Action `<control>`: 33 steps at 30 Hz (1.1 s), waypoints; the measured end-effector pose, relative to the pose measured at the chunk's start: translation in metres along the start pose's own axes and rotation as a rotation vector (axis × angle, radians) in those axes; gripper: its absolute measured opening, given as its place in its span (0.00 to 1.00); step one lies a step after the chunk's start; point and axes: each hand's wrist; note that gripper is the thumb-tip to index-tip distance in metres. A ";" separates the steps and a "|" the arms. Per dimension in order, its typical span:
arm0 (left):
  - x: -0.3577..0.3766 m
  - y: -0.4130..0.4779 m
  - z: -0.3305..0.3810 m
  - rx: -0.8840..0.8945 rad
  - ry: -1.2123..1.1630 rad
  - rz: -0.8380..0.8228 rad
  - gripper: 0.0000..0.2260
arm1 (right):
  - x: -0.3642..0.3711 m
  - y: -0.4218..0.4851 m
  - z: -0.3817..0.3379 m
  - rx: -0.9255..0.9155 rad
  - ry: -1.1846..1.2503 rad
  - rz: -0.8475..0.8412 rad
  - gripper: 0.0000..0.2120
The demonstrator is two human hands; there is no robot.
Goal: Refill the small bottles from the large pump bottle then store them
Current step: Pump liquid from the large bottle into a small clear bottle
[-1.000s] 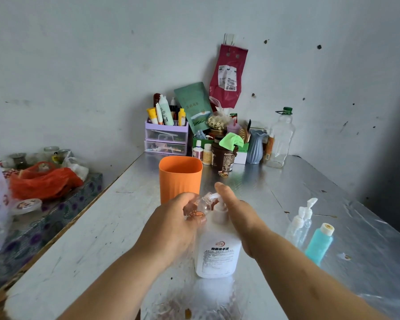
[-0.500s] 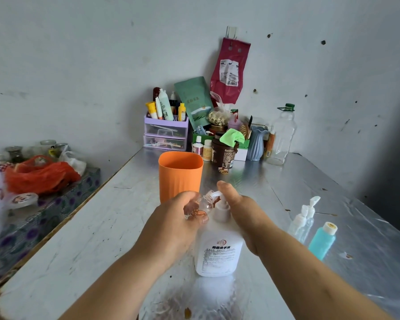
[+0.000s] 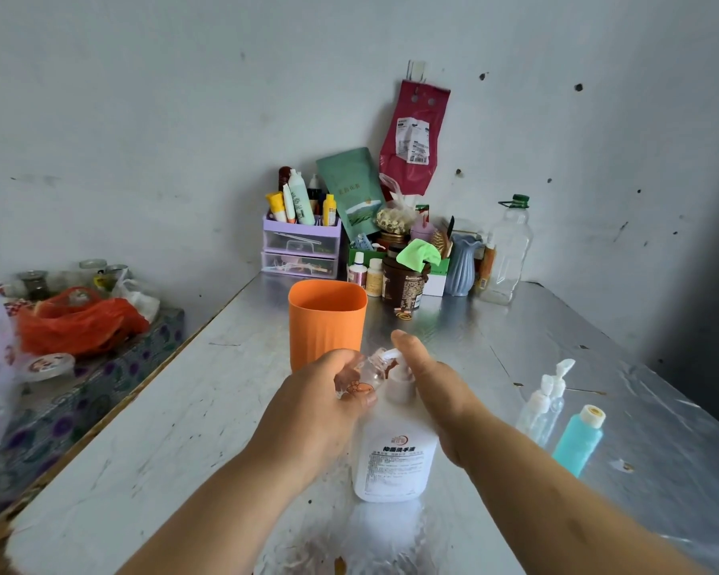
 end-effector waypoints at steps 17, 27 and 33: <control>0.001 0.000 -0.004 0.004 0.033 -0.015 0.14 | 0.000 0.003 0.001 -0.068 -0.075 0.033 0.20; 0.000 -0.003 0.002 -0.002 0.029 -0.020 0.13 | -0.001 -0.001 -0.001 0.040 0.023 -0.040 0.24; -0.001 -0.004 0.006 -0.004 0.020 -0.013 0.11 | -0.001 0.000 -0.002 0.025 0.041 -0.023 0.24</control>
Point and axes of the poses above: each hand's wrist, its own y-axis towards the middle knuckle, its own x-axis out of the palm, z = x × y, and after that the axes turned 4 degrees about z, right-handed
